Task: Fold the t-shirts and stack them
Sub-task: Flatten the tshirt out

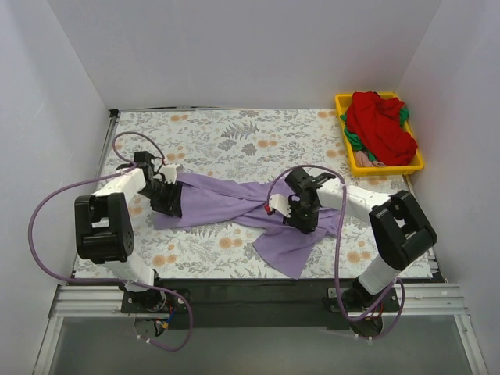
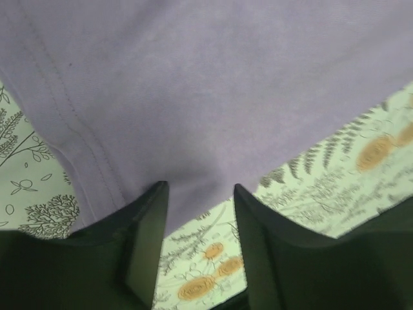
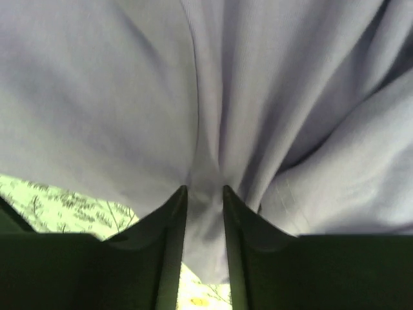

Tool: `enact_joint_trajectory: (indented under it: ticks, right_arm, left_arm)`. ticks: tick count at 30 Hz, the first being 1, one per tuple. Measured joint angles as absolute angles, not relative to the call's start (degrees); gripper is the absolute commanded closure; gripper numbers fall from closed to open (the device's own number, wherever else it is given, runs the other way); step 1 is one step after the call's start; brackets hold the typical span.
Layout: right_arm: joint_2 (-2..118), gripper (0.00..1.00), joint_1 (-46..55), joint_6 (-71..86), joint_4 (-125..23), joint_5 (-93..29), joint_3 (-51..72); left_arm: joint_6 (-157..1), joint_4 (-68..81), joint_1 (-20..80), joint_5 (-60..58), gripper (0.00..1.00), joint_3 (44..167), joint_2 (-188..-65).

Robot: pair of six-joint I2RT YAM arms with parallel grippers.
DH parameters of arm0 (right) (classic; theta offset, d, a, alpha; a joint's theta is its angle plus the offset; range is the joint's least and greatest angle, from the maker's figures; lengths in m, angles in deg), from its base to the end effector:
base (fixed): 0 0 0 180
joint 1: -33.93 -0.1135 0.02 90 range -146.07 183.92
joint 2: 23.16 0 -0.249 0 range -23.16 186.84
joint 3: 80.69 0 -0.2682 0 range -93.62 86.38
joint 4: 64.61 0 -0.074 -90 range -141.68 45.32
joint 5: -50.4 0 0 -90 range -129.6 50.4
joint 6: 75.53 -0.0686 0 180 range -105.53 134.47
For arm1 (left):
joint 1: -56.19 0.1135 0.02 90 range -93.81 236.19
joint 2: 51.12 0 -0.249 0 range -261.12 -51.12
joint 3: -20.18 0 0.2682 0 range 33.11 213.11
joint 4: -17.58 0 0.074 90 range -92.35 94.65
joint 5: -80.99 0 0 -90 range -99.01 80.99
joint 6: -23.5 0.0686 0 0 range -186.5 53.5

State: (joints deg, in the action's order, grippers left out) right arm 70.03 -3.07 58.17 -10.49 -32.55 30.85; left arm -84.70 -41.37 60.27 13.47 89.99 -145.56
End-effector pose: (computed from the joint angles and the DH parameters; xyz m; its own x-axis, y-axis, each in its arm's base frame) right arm 0.2385 0.1902 0.1105 -0.1408 -0.9646 -0.2230 -0.9869 0.1548 -0.0465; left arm 0.2995 -0.0049 0.1135 -0.9344 -0.3560 0.0125 -0.3315 0.8564 -0.3959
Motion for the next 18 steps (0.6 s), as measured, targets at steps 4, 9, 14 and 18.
enact_joint_trajectory:
  ticks: [4, 9, 14, 18]
  right_arm:
    - [66.6, 0.43, -1.3, 58.3, -6.2, -30.1, 27.9]
    - [59.0, 0.48, 7.0, 60.8, -5.0, -29.6, 24.6]
    - [61.2, 0.49, 19.5, 63.4, -2.0, -29.8, 23.8]
    - [64.0, 0.49, 27.0, 64.2, 0.5, -29.6, 23.1]
  left_arm:
    - [-82.3, -45.3, 60.2, 17.8, 0.47, 96.2, -144.9]
    - [-80.7, -48.0, 60.2, 21.0, 0.46, 104.3, -144.3]
    - [-80.3, -49.3, 60.2, 22.9, 0.45, 108.5, -145.4]
    - [-80.7, -49.3, 60.2, 23.1, 0.42, 108.6, -146.5]
